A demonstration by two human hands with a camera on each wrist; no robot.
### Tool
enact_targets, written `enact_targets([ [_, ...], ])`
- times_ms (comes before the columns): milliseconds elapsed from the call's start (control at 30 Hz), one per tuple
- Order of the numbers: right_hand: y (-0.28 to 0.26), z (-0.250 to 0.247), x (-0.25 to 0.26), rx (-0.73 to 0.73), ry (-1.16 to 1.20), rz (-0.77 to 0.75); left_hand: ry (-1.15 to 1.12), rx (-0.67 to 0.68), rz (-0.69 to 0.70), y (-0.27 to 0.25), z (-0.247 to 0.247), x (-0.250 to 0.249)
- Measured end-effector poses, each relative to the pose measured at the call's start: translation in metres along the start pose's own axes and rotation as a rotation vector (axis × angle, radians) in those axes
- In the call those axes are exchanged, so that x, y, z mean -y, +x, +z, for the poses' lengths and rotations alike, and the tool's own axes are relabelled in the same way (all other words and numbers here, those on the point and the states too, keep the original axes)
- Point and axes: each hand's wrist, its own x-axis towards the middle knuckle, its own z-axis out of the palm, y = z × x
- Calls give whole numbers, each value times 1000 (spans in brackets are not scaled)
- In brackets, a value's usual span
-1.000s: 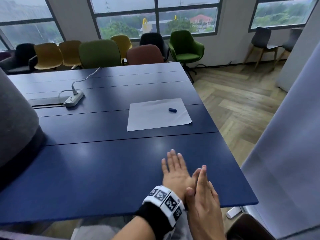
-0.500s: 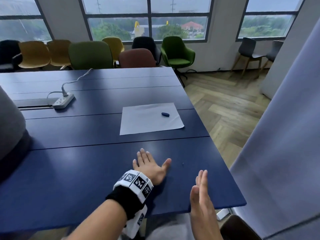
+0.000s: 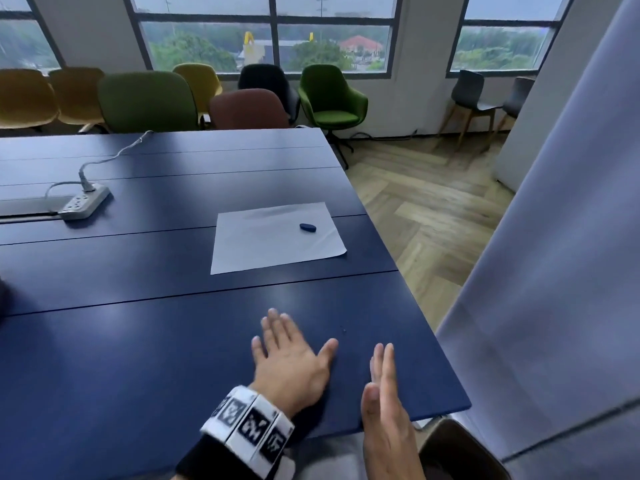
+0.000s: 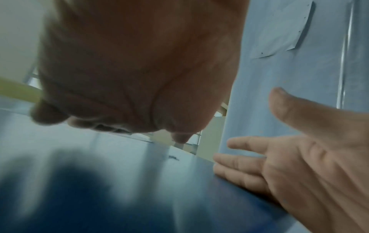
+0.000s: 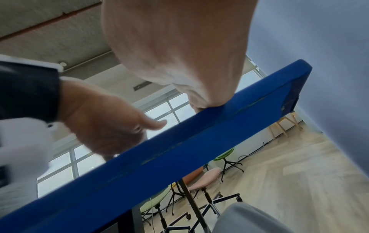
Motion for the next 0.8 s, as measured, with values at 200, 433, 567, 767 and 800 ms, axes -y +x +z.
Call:
enact_targets([
  [200, -1, 0, -2, 3, 109, -17, 48, -3, 12, -5, 20, -8],
  [433, 11, -18, 7, -132, 589, 67, 131, 179, 293, 25, 14, -69],
  [567, 12, -49, 6, -93, 323, 58, -113, 327, 370, 24, -19, -59],
  [767, 8, 23, 9, 316, -931, -251, -220, 57, 305, 24, -84, -11],
  [800, 10, 38, 9, 358, -979, -295, -192, 42, 304, 26, -91, -5],
])
